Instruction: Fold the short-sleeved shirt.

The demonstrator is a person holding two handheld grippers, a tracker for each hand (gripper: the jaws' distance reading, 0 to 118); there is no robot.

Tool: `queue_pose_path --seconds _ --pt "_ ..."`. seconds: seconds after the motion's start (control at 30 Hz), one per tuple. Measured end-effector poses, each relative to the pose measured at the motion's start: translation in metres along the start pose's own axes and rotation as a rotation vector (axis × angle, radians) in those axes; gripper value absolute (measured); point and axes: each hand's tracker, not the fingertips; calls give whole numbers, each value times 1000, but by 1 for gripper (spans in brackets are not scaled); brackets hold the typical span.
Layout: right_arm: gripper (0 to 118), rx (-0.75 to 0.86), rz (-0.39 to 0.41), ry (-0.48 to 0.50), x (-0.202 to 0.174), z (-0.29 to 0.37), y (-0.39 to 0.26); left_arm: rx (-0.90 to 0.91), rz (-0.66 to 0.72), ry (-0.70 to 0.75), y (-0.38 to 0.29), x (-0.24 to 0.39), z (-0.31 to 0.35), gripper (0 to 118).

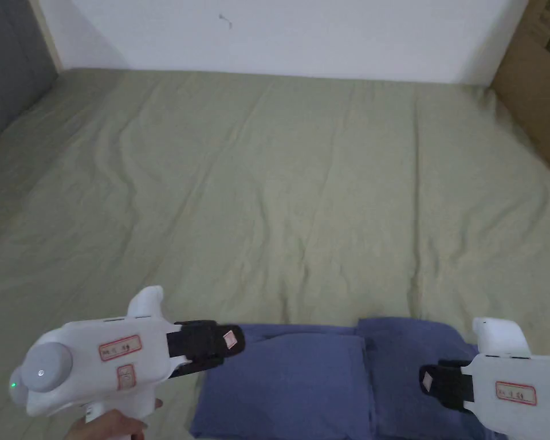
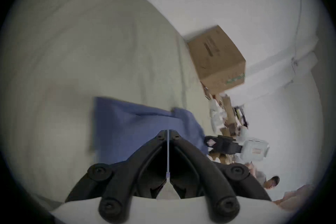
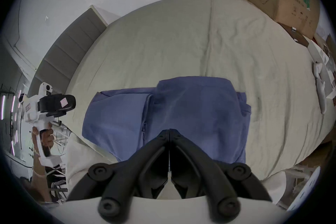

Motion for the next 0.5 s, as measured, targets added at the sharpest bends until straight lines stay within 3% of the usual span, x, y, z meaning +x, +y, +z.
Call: queue_pose_path --seconds 0.13,0.2,0.23,0.3,0.33,0.4,0.5 --pt "0 -18 38 18 -19 -11 6 -45 63 15 -11 -42 11 3" --pt "0 -25 65 9 -28 -14 9 -54 127 -5 -17 -56 5 10" --pt "0 -25 79 2 -31 -14 11 -59 154 -10 -17 -63 -1 24" --pt "0 -25 94 2 -36 -13 13 -67 214 -3 -19 -71 -13 91" --pt "0 -26 97 5 -37 -12 14 -64 230 -88 -21 -75 -19 116" --pt "0 -29 98 6 -37 -10 15 -40 284 -214 -19 -74 -26 118" --pt "0 -21 89 -7 -35 -8 16 -144 282 -229 -16 -75 -46 118"
